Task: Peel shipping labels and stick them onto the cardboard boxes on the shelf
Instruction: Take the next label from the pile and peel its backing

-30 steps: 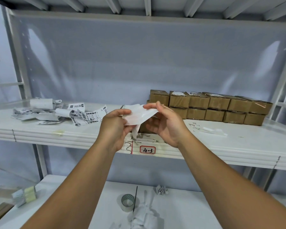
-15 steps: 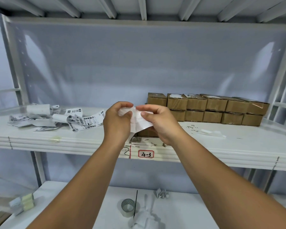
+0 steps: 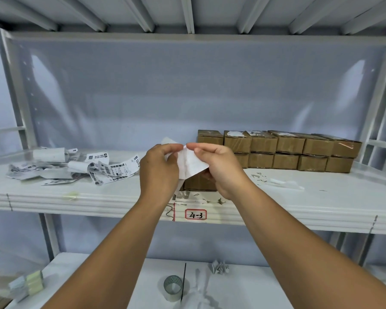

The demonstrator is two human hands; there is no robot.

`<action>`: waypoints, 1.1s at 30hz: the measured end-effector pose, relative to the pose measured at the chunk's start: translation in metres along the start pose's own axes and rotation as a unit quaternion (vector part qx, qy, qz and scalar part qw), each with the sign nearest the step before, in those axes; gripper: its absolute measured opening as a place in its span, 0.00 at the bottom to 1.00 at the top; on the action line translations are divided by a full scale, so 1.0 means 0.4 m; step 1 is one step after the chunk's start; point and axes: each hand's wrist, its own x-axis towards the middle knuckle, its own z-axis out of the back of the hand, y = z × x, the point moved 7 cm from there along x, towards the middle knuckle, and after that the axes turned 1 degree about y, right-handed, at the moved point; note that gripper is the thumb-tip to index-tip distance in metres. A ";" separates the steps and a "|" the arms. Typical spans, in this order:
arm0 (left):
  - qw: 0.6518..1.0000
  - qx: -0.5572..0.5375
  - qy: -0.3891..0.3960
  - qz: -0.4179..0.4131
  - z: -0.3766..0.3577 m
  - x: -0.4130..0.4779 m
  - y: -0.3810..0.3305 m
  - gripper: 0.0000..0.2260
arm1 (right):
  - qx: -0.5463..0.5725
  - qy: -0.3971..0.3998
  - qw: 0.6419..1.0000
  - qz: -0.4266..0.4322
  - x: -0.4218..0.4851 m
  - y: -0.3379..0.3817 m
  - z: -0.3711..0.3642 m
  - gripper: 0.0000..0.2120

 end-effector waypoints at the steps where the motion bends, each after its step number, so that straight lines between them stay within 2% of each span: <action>1: 1.000 -0.013 -0.006 0.003 0.003 0.000 -0.001 0.11 | -0.009 0.002 1.000 0.003 -0.001 0.001 0.002 0.11; 5: 0.982 -0.166 -0.013 0.084 0.000 -0.006 0.008 0.04 | 0.019 0.008 1.000 -0.001 -0.014 0.013 -0.002 0.11; 12: 0.944 -0.280 0.021 0.175 -0.020 -0.004 0.029 0.08 | 0.100 0.010 0.995 -0.025 -0.018 0.008 -0.004 0.12; 17: 0.939 -0.293 -0.009 0.180 -0.016 0.011 0.032 0.07 | 0.114 -0.012 0.993 -0.034 -0.003 0.005 0.001 0.12; 24: 0.949 -0.253 -0.055 0.183 -0.013 0.026 0.069 0.06 | 0.142 -0.065 0.987 -0.048 0.008 -0.028 0.016 0.13; 26: 0.941 -0.268 -0.053 0.198 -0.019 0.019 0.081 0.05 | 0.143 -0.078 0.985 -0.062 0.005 -0.039 0.022 0.12; 33: 0.952 -0.237 -0.053 0.188 -0.015 0.028 0.089 0.05 | 0.148 -0.092 0.982 -0.075 0.007 -0.048 0.029 0.13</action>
